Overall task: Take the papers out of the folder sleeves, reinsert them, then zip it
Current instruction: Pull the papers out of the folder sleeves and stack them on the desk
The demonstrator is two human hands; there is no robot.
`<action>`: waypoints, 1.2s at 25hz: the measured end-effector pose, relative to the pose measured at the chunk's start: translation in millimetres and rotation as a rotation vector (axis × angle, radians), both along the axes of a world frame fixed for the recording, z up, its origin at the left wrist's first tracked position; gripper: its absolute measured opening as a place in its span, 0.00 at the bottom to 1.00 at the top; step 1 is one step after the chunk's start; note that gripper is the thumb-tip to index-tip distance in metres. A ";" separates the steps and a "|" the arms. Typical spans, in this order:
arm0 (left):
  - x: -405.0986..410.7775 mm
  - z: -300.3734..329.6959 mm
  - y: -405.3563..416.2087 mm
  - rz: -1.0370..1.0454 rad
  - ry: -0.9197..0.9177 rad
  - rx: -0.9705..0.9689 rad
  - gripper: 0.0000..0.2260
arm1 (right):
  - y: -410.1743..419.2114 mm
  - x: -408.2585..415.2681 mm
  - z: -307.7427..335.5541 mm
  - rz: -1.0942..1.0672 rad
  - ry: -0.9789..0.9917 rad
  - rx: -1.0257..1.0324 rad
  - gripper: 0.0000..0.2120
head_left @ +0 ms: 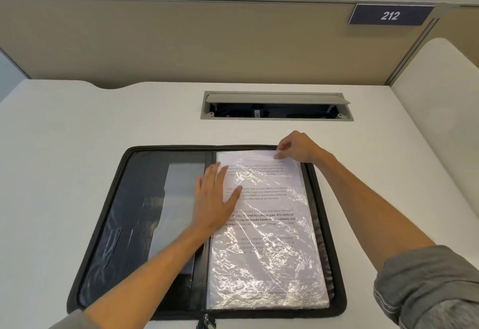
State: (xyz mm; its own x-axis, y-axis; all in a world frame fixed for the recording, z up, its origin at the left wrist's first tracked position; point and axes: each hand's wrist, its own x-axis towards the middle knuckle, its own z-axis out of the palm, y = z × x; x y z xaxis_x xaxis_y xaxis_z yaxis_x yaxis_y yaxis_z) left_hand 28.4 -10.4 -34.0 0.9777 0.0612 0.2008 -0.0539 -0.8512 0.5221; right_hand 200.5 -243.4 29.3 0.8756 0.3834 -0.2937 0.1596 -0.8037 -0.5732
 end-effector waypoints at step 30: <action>165.6 97.6 65.9 0.242 0.297 -1.151 0.07 | 36.0 25.7 61.5 -0.531 -0.124 0.858 0.07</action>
State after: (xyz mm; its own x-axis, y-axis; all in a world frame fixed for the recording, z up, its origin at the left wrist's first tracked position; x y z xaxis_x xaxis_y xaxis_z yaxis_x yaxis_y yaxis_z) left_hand 194.0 55.4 63.6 0.9149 0.2439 -0.3217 0.2928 0.1476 0.9447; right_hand 226.2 -207.4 90.8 0.9997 -0.0255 0.0024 -0.0005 -0.1134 -0.9936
